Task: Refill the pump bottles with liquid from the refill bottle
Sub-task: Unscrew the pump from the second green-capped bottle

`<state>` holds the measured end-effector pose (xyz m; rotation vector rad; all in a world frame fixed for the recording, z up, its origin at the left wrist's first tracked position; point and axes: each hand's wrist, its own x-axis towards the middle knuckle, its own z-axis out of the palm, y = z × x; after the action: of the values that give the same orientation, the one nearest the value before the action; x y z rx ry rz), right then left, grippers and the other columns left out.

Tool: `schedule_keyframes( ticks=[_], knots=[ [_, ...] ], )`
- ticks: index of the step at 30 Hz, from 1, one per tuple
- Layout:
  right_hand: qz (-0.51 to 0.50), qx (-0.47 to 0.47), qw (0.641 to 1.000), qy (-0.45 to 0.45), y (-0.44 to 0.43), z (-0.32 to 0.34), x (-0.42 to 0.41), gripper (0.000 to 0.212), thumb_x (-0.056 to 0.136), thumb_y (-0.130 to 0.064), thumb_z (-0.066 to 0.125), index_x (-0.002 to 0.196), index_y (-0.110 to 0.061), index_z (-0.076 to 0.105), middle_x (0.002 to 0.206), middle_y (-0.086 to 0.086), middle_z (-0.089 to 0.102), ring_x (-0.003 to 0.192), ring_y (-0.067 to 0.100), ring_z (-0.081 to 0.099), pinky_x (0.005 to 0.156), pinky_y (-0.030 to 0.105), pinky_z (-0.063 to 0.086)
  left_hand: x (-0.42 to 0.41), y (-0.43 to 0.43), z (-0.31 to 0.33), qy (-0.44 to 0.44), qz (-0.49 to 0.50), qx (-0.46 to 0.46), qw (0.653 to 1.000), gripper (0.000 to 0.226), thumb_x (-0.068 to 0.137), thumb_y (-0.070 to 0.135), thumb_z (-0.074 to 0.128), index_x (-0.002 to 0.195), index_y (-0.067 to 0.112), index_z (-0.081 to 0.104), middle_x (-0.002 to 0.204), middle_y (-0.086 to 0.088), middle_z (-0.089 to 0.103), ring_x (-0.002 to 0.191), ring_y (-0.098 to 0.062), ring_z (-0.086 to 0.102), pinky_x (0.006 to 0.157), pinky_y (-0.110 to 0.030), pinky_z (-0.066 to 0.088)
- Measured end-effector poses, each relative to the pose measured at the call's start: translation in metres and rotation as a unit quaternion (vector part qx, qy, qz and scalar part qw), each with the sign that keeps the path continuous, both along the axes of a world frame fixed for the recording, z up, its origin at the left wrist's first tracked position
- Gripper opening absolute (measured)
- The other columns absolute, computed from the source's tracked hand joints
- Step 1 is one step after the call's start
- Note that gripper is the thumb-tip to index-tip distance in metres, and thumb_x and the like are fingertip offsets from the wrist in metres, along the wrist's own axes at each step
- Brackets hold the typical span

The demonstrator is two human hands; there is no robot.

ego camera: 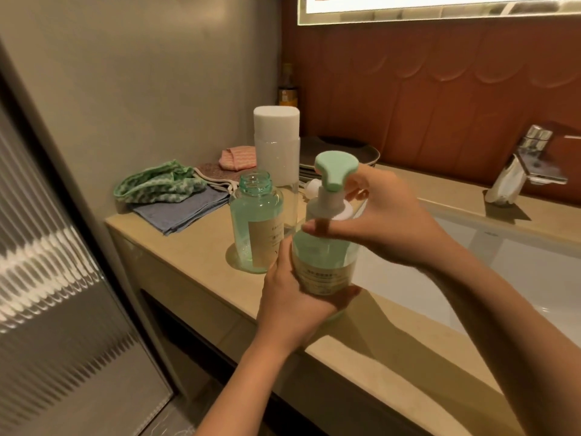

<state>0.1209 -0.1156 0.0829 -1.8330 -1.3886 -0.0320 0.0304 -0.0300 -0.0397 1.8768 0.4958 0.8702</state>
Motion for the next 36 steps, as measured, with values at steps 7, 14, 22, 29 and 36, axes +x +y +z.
schedule_keyframes(
  ticks=[7,14,22,29,36],
  knots=[
    [0.172,-0.085,0.962,0.194,-0.011,0.001,0.02,0.064,0.073,-0.028,0.073,0.129,-0.033,0.043,0.134,-0.011,0.053,0.123,0.003,0.049,0.105,0.032,0.04,0.001,0.001,-0.003,0.008,0.016,0.016,1.0,0.1,0.04,0.071,0.077,0.126,0.044,0.034,0.125,0.01,0.053,0.121,-0.015,0.049,0.094,-0.045,0.048],
    [0.013,-0.006,0.993,0.114,0.006,-0.011,0.006,0.084,0.045,-0.061,0.084,0.115,-0.028,0.051,0.106,-0.009,0.061,0.098,0.005,0.058,0.074,0.022,0.051,0.001,-0.001,0.001,-0.007,0.02,0.012,1.0,0.095,0.042,0.06,0.083,0.12,0.061,0.03,0.124,0.016,0.054,0.122,-0.014,0.048,0.097,-0.045,0.046],
    [0.173,-0.06,0.943,0.277,-0.007,-0.006,0.028,0.064,0.069,-0.013,0.073,0.128,-0.019,0.049,0.122,-0.001,0.064,0.114,0.01,0.059,0.097,0.028,0.048,-0.001,0.0,0.0,0.003,0.036,0.017,0.999,0.086,0.04,0.061,0.078,0.114,0.05,0.036,0.116,0.012,0.055,0.115,-0.014,0.051,0.091,-0.044,0.049],
    [0.038,-0.033,0.985,0.162,0.002,-0.009,0.007,0.095,0.048,-0.05,0.085,0.128,-0.035,0.036,0.113,-0.015,0.054,0.102,-0.002,0.052,0.077,0.018,0.044,-0.002,0.0,0.0,-0.005,0.03,0.012,0.999,0.089,0.042,0.063,0.078,0.119,0.047,0.036,0.119,0.015,0.056,0.118,-0.014,0.05,0.094,-0.045,0.048],
    [0.063,-0.01,0.982,0.18,-0.004,-0.005,0.02,0.094,0.05,-0.037,0.087,0.131,-0.022,0.044,0.105,-0.005,0.067,0.102,0.005,0.061,0.091,0.031,0.047,-0.002,0.001,-0.002,0.006,0.035,0.014,0.999,0.089,0.04,0.065,0.078,0.116,0.046,0.036,0.116,0.011,0.056,0.116,-0.017,0.05,0.092,-0.046,0.049]
  ],
)
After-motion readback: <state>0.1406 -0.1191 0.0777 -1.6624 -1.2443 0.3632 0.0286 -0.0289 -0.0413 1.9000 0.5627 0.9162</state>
